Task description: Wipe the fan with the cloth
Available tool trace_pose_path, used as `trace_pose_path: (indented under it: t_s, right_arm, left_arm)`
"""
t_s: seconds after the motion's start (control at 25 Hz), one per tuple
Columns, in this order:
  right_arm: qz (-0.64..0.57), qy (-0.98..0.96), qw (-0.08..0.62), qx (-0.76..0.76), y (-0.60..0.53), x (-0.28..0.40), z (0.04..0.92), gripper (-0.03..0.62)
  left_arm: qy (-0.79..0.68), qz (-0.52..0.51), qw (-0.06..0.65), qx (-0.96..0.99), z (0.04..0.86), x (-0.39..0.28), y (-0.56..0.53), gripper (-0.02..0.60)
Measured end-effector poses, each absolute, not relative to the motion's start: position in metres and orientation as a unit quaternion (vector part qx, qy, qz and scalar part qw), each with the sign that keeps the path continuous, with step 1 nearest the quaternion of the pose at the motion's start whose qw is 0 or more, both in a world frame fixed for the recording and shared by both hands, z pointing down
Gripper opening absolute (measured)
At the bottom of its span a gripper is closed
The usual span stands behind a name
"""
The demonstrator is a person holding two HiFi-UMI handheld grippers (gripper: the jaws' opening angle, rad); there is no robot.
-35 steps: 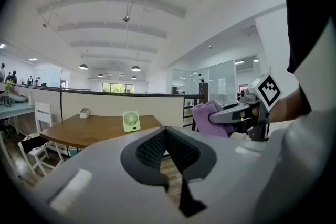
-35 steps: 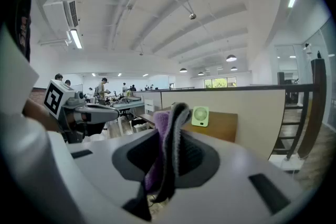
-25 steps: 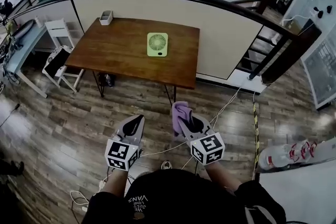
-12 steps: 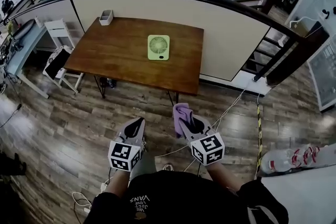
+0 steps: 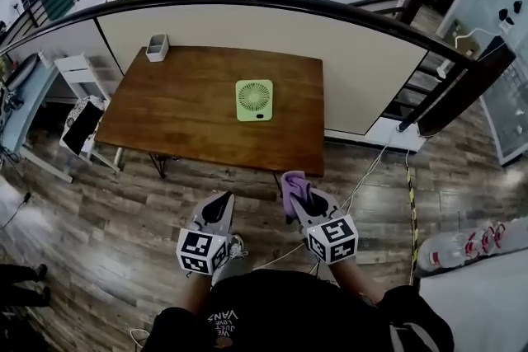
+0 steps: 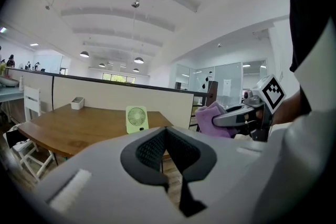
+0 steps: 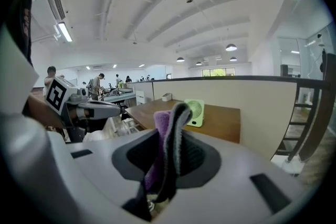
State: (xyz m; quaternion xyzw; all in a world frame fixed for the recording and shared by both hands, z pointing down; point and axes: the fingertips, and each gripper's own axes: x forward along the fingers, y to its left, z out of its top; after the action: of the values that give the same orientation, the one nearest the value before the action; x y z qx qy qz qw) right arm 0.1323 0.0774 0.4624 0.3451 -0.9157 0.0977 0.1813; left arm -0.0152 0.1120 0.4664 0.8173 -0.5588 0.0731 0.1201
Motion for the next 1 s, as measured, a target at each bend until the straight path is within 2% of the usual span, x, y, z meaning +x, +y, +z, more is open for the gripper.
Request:
trace_pose_path:
  t_s: [0.44,1.0]
  right_arm:
    - [0.106,-0.89,0.16,0.415,0.004,0.064,0.457,0.094]
    - [0.122,-0.876,0.163,0.437,-0.064,0.055,0.472,0.094]
  left_arm:
    - [-0.516,0.075,0.127,0.844,0.472,-0.091,0.036,0.011]
    - [-0.521,0.066,0.169,0.834,0.499,-0.121,-0.033,0.011]
